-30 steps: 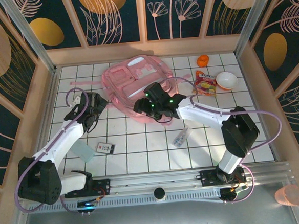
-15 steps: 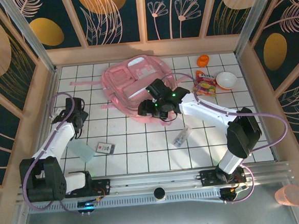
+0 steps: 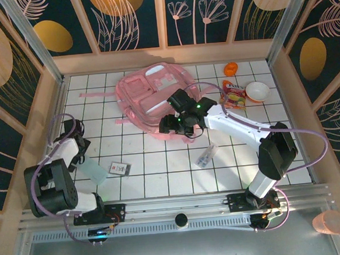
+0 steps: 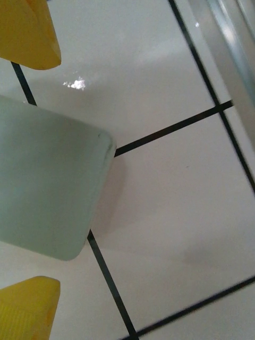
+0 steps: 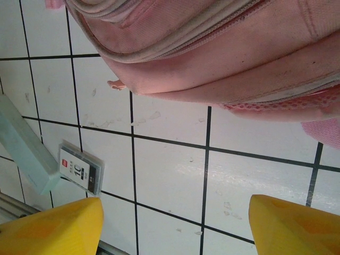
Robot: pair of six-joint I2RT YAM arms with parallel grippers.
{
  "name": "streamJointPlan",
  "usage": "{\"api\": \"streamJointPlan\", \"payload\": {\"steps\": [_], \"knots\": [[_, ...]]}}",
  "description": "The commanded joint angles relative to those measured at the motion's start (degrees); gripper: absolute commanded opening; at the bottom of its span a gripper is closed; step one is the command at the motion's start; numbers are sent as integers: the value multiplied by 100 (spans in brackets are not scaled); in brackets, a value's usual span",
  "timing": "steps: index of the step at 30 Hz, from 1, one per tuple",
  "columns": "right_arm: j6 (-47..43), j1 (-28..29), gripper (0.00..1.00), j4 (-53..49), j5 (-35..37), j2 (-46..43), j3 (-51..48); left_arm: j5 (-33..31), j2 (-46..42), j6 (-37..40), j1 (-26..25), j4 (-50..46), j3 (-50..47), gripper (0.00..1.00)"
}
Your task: Pack the student bag
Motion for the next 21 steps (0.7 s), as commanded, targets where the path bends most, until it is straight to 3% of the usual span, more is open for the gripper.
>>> {"api": "streamJointPlan", "payload": {"steps": [1,7,16,21], "knots": [[-89,-28,73,-144,-1,-15,183,179,239,134,40,123,-79,99],[-98,-32,73,-107,44,-41,155,241,606,169,41,284,-131,98],[-13,-24,71,-38,189,-158,176,423,794,122,36,408,-160,66],[124,-6,70,217,298,-441,-28,493,451,63,40,235,-123,59]]}}
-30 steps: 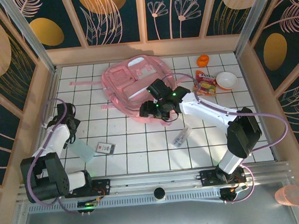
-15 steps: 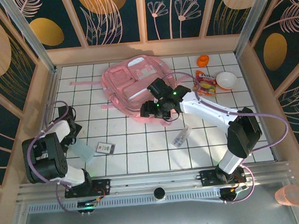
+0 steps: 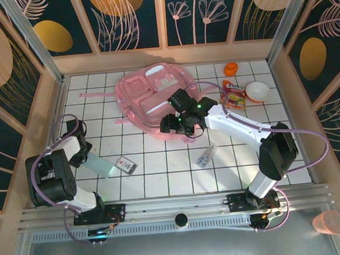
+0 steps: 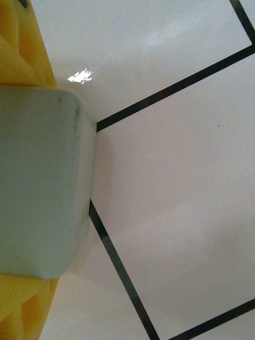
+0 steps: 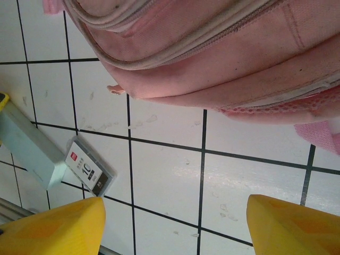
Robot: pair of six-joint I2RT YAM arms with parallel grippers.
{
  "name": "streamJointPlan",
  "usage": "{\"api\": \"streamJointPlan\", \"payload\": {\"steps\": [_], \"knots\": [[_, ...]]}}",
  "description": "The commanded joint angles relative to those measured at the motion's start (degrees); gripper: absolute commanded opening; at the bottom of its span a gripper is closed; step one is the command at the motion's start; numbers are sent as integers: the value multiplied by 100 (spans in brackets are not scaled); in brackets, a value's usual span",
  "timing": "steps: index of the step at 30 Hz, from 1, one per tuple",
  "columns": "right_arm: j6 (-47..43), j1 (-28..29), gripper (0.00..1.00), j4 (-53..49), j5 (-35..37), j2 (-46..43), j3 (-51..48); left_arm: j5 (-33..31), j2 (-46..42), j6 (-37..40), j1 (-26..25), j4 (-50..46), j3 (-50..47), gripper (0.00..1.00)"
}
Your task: Pack the student bag
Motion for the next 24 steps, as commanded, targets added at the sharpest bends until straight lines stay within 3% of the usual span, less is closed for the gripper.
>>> {"api": "streamJointPlan", "payload": {"steps": [1,6,15,24], "knots": [[137,-7,70,286,200,-444,-72,189,-117,-88,49,-208,-78,58],[146,7,68,869,353,-914,-370,617,-737,-154,52,-359,36,52],[368,128,64,2763,638,-1928,-1515,2028,-1641,-506,45,-290,250,46],[580,757,64,3942,10,-1015,-1249,3213,-1981,-1676,3,162,179,46]]}}
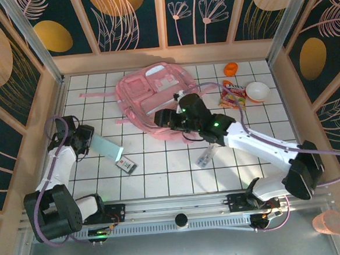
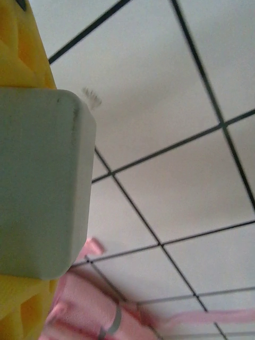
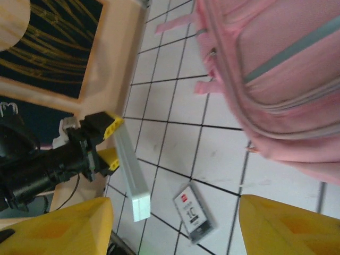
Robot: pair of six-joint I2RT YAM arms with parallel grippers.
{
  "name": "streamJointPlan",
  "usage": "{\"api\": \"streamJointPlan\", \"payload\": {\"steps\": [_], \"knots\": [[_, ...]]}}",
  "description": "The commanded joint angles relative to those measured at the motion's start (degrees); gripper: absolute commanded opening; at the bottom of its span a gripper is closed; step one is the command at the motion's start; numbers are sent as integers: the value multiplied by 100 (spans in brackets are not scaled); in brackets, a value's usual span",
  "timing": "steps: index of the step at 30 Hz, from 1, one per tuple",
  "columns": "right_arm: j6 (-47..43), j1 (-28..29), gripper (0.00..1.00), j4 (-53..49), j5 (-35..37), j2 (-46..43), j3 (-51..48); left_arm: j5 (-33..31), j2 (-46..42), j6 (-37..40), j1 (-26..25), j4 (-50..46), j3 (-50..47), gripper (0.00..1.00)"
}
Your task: Pack the student bag
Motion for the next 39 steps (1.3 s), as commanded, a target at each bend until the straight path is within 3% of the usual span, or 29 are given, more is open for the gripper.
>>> {"api": "streamJointPlan", "payload": {"steps": [1,8,13,30,35,39], "knots": [[94,272,64,754,-407,569,288,626,-128,-613,-25,213,101,46],[415,525,64,1588,-1183,1468,461,1120,-136,-1263,-144,704,-85,47],[336,580,64,1581,-1592,2032,893,1195,-98,-1457,-231,850,-61,47],[-343,635,58,669,-1517,3021,1991,1379,-14,-2054,-452,1187,-87,47],[-453,635,50,504,-1499,3160,2159,1451,-14,-2235,-510,1342,-95,48],[-493,635,38,484,-1473,3129,2188,1438,-14,-2280,-539,1360,-70,48]]}}
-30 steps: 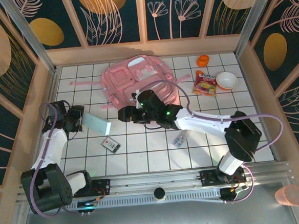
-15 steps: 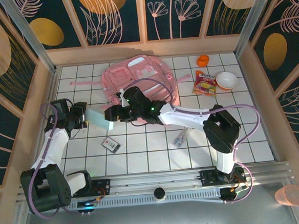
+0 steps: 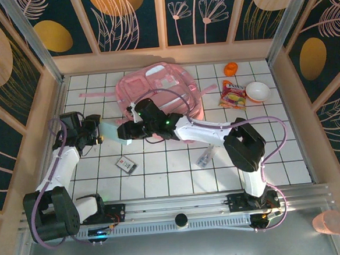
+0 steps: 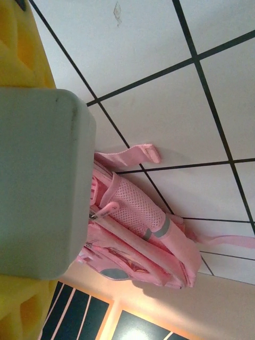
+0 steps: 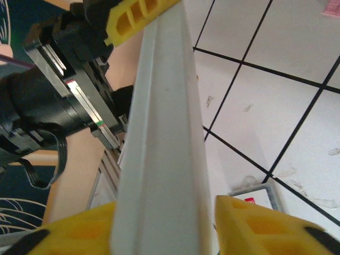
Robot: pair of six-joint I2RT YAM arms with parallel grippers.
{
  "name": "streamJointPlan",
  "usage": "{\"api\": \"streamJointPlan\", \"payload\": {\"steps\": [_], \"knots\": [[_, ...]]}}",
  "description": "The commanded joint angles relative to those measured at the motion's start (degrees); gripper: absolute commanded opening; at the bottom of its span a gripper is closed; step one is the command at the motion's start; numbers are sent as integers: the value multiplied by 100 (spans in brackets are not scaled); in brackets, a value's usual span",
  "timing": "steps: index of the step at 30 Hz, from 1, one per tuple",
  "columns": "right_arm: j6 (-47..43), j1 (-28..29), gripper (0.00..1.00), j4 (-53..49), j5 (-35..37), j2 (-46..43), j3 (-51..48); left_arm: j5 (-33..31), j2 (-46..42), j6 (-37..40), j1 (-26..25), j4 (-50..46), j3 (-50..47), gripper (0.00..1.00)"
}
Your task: Pack the student bag
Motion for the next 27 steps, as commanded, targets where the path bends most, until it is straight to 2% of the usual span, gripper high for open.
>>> {"api": "streamJointPlan", "payload": {"steps": [1,4,8,16,19,23,27], "knots": [[-105,25,35,-177,89,38,114,271,8,-253,-39,288,7,48],[-88,21,27,-77,150,-100,-3,264,33,-263,-48,287,-2,50],[-69,26,23,-4,293,-318,-195,246,61,-265,-78,287,-6,55],[95,-142,19,301,501,-1061,-1109,42,164,92,-142,185,22,79],[185,-367,19,378,640,-1575,-1685,-395,152,677,-204,-76,165,84],[412,-901,19,589,662,-2441,-2629,-968,122,1367,-373,-239,287,81],[467,-1678,19,657,424,-3307,-3405,-1755,184,2304,-843,-404,558,81]]}}
